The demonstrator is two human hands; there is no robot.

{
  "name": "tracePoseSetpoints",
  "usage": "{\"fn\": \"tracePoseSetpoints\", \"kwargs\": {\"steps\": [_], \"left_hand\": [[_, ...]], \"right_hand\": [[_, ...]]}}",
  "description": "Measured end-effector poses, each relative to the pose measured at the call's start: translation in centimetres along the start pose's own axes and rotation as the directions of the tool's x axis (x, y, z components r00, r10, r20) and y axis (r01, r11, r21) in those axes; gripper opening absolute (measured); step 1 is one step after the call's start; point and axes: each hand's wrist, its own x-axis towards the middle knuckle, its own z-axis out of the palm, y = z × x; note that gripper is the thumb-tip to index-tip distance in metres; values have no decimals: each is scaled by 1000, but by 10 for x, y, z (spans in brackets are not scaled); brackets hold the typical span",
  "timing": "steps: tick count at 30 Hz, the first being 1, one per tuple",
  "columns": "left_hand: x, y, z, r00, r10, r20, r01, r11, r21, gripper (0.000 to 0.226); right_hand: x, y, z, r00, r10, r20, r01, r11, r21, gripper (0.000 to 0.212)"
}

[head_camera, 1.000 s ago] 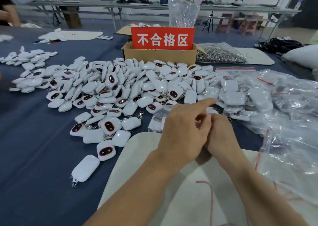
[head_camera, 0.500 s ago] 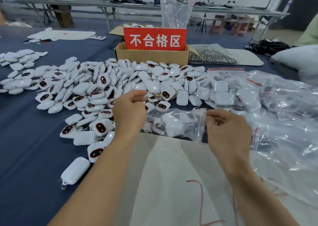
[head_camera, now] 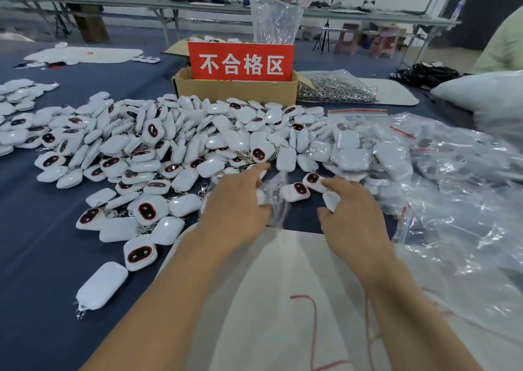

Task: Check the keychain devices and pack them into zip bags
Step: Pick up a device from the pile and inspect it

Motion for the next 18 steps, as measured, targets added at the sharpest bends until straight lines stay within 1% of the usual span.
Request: {"fn": "tracePoseSetpoints", "kwargs": {"steps": [2,4,5,6,7,8,9,10,11,12,14,16,18], "left_hand": [[1,-7,-5,998,-43,-50,45,998,40,81],[0,-9,-5,995,-43,-93,51,995,87,78],[0,-7,-4,993,-34,-116,45,995,90,75],[-1,-3,-3,989,-27,-147,37,997,65,72],[-3,3,-2,982,-23,-185,26,1000,13,68],[-4,10,-1,974,-15,-225,2,998,-58,64],[-7,17,1,967,1,-255,-37,990,-133,58],[-9,24,2,963,23,-269,-81,975,-209,53],[-11,32,3,964,41,-262,-118,952,-283,48],[-14,39,5,971,54,-233,-135,927,-351,44],[-17,48,7,988,74,-137,-128,890,-437,38],[-17,51,8,993,93,-76,-118,880,-460,35],[-15,48,7,994,85,-68,-108,864,-492,33]], "right_hand": [[-1,0,-2,998,56,2,-56,998,-14,51],[0,0,-3,996,76,43,-74,995,-65,43],[1,0,-3,996,78,41,-76,995,-65,37],[2,-1,-3,996,84,9,-84,996,-37,33],[2,-3,-4,994,104,-42,-102,994,46,33],[2,-5,-6,986,144,-80,-126,972,196,34],[1,-7,-9,978,194,-77,-151,911,385,36],[-1,-10,-11,972,232,-28,-178,812,556,37],[-3,-14,-13,970,239,49,-208,707,676,36],[-5,-16,-15,968,219,124,-238,635,735,34],[-8,-20,-17,962,169,214,-273,598,754,24],[-9,-21,-19,959,151,240,-283,569,772,20],[-10,-20,-23,957,142,254,-291,512,808,21]]}}
